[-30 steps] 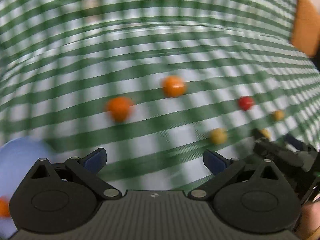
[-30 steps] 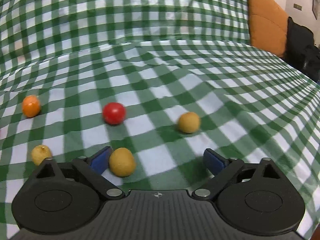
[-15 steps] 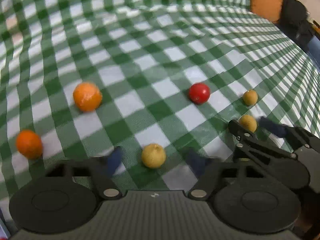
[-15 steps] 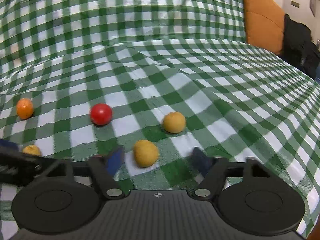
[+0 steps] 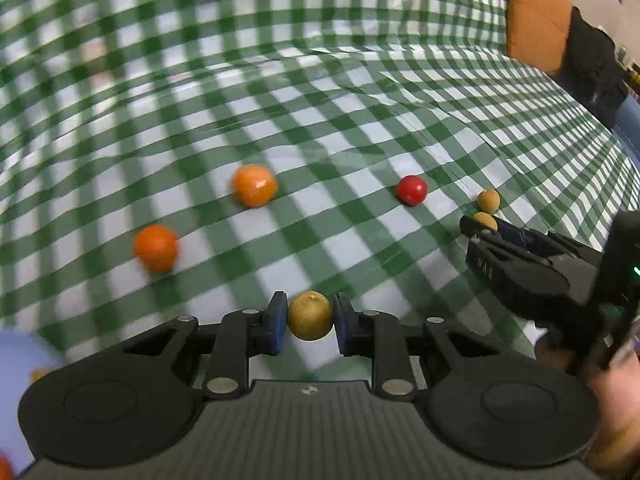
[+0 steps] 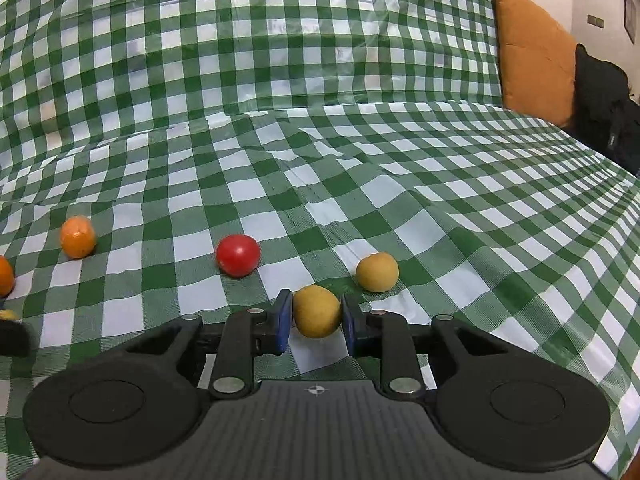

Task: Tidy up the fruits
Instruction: 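Carry both yellow fruits over the blue plate with both grippers, then release both yellow fruits onto the blue plate with both grippers, then move both open grippers away from the plate toward the remaining fruits, then grasp a red tomato with the right gripper while the left gripper grasps an orange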

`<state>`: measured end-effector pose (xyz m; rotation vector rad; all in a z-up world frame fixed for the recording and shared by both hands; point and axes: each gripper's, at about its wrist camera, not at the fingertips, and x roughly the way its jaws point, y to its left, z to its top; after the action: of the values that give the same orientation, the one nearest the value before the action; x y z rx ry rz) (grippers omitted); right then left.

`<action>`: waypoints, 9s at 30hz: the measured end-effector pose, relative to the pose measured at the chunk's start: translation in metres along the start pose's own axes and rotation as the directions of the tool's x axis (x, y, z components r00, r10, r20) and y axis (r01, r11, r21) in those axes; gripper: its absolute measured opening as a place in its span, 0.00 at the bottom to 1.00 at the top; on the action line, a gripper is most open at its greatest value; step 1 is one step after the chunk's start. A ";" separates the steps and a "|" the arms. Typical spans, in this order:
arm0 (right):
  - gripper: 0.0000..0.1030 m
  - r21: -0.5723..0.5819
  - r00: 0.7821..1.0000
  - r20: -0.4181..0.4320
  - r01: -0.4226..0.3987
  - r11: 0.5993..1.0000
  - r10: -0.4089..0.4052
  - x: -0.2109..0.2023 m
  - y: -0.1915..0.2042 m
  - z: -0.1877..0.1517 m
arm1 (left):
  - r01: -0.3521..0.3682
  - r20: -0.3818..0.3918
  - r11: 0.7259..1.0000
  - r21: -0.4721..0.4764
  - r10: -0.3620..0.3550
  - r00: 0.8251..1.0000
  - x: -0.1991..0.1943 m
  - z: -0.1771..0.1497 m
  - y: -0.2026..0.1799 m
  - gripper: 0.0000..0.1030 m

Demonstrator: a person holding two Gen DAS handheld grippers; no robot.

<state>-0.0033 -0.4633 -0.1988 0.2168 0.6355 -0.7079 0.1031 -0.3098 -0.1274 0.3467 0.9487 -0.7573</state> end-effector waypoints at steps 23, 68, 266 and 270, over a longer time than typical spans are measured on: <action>0.26 0.166 0.801 -0.205 -0.538 0.826 0.563 -0.306 0.098 -0.035 | -0.216 0.051 0.928 -0.305 0.242 0.969 -0.292 -0.177 0.100 0.26; 0.26 -0.106 0.810 -0.130 -0.585 0.804 0.572 -0.400 0.150 -0.038 | -0.179 0.149 0.900 -0.396 0.256 0.955 -0.340 -0.231 0.120 0.26; 0.99 0.056 0.987 -0.098 -0.120 0.991 0.125 0.009 0.030 0.042 | -0.236 -0.090 0.949 -0.210 0.222 0.971 0.051 0.034 0.094 1.00; 0.99 0.047 0.984 -0.149 -0.094 0.994 0.100 0.050 0.035 0.042 | -0.254 -0.100 0.949 -0.186 0.239 0.966 0.077 0.040 0.094 1.00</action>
<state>0.0685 -0.4801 -0.1969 0.3389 0.7509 -0.6147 0.2219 -0.3008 -0.1741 0.3146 1.0212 -0.4193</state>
